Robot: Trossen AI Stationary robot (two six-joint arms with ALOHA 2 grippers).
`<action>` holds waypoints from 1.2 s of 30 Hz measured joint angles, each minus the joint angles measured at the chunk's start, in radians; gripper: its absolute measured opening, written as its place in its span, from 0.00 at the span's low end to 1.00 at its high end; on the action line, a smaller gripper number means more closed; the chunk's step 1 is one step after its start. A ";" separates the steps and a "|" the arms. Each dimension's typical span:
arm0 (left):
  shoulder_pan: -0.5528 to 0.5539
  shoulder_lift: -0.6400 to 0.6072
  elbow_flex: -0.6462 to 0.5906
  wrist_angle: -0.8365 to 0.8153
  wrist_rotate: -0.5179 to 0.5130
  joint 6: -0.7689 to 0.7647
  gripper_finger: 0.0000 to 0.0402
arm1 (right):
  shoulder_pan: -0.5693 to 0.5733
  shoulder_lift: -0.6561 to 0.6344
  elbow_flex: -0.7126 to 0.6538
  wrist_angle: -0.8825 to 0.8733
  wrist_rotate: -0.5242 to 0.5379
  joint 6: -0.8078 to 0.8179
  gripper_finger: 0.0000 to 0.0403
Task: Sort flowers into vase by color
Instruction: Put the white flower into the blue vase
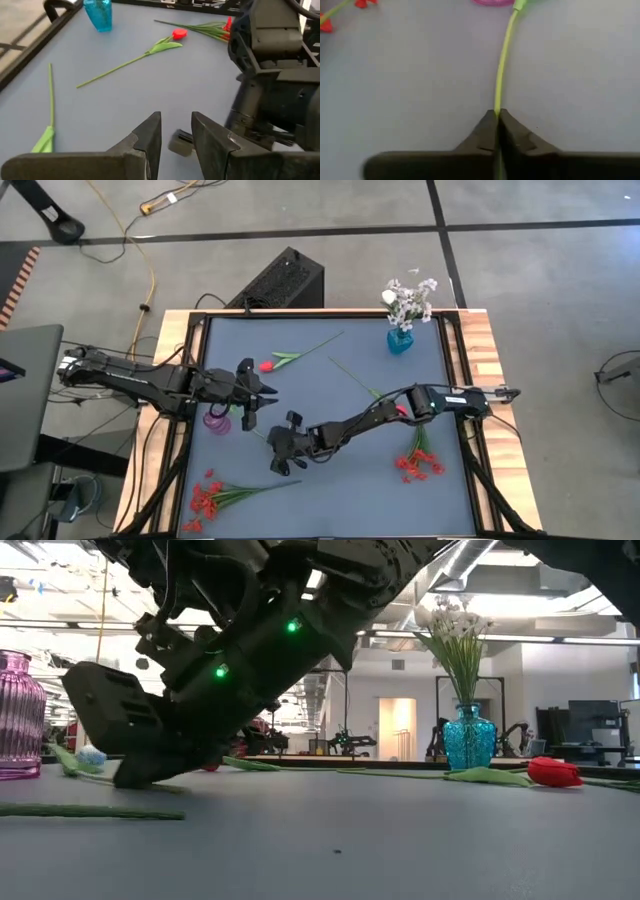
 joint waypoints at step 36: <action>0.059 0.234 -0.200 0.873 0.068 -0.068 0.24 | -0.170 -0.881 -1.184 1.044 0.075 -0.166 0.04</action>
